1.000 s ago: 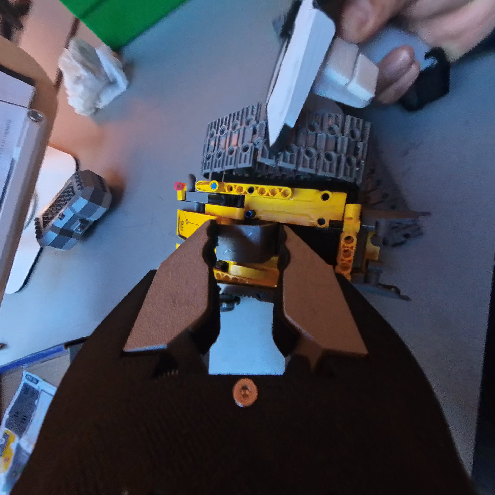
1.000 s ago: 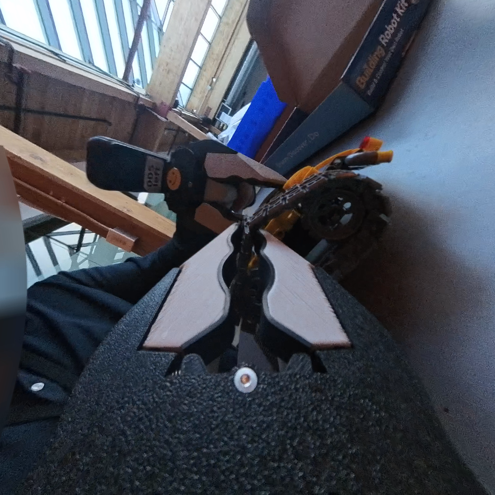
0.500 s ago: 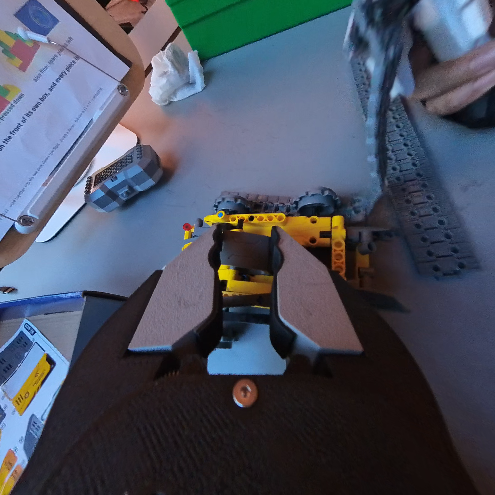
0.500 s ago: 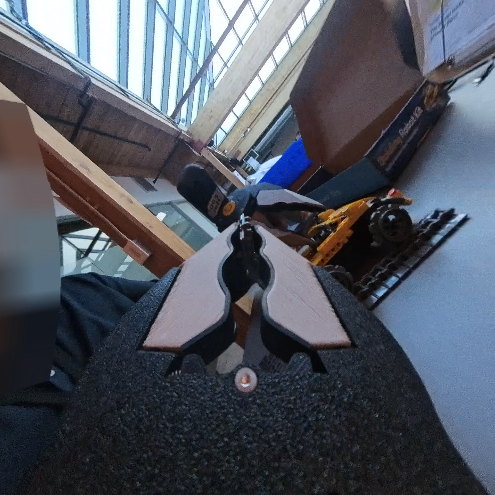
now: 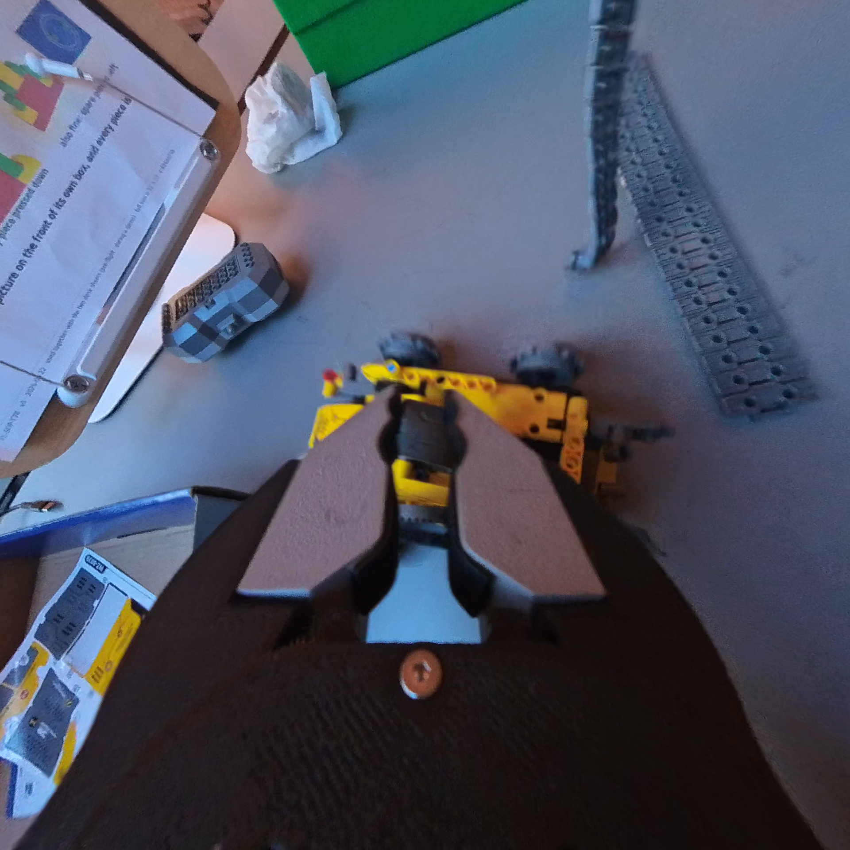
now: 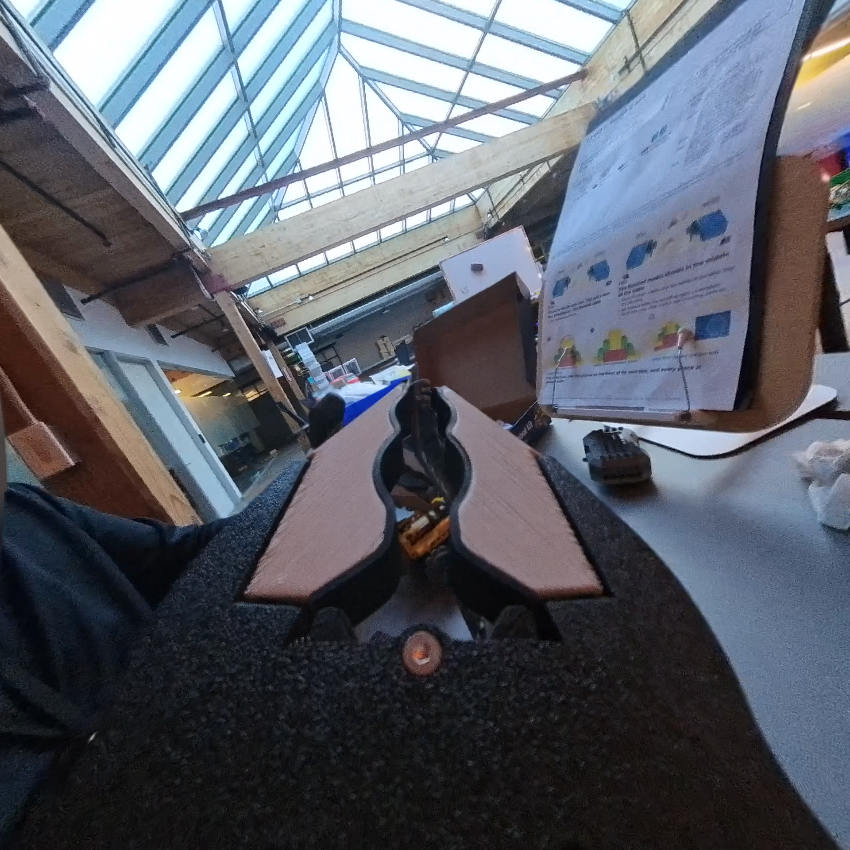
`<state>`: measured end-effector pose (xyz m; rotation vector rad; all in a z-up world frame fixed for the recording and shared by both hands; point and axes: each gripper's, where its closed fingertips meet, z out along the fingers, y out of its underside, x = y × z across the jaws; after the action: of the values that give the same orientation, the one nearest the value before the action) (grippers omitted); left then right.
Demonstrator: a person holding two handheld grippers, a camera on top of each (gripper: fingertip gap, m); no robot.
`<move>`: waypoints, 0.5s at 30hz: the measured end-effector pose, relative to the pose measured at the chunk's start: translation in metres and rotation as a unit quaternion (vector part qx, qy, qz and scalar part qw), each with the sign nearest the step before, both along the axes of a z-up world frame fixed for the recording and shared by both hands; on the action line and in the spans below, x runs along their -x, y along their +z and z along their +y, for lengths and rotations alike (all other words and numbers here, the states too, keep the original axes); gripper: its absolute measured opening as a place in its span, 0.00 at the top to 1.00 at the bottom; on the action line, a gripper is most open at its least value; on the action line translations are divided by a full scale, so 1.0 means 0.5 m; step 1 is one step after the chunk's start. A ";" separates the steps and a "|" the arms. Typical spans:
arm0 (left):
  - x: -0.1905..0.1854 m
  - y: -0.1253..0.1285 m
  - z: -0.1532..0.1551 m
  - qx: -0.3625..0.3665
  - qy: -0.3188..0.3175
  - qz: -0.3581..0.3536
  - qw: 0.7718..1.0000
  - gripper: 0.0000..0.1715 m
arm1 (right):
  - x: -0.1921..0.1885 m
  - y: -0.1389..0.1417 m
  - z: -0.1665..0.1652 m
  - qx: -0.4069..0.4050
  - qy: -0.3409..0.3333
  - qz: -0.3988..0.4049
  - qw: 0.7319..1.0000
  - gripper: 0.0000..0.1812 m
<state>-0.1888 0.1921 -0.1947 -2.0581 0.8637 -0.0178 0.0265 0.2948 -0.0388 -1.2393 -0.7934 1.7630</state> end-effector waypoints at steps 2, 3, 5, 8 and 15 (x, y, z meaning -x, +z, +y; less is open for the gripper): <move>-0.019 0.010 -0.014 -0.001 -0.037 -0.016 0.999 1.00 | -0.008 0.009 0.000 -0.044 -0.022 -0.025 0.998 0.96; -0.020 0.012 -0.015 0.007 -0.034 -0.026 0.999 0.98 | -0.010 0.005 0.001 -0.074 -0.044 -0.048 0.995 0.96; -0.011 0.007 -0.012 0.026 -0.011 -0.035 0.999 0.93 | 0.005 -0.043 0.006 -0.119 -0.075 -0.131 0.981 0.96; 0.013 0.010 -0.023 0.032 0.018 -0.035 0.999 0.85 | 0.034 -0.155 -0.030 -0.120 -0.029 -0.251 0.960 0.89; 0.079 -0.008 -0.100 0.050 0.090 -0.026 0.994 0.79 | -0.035 -0.388 0.013 -0.156 -0.103 -0.532 0.826 0.86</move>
<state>-0.2285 0.1422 -0.1987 -2.2130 0.6537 -0.0166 0.0440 0.3015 -0.2329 -1.9644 -1.4108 0.5911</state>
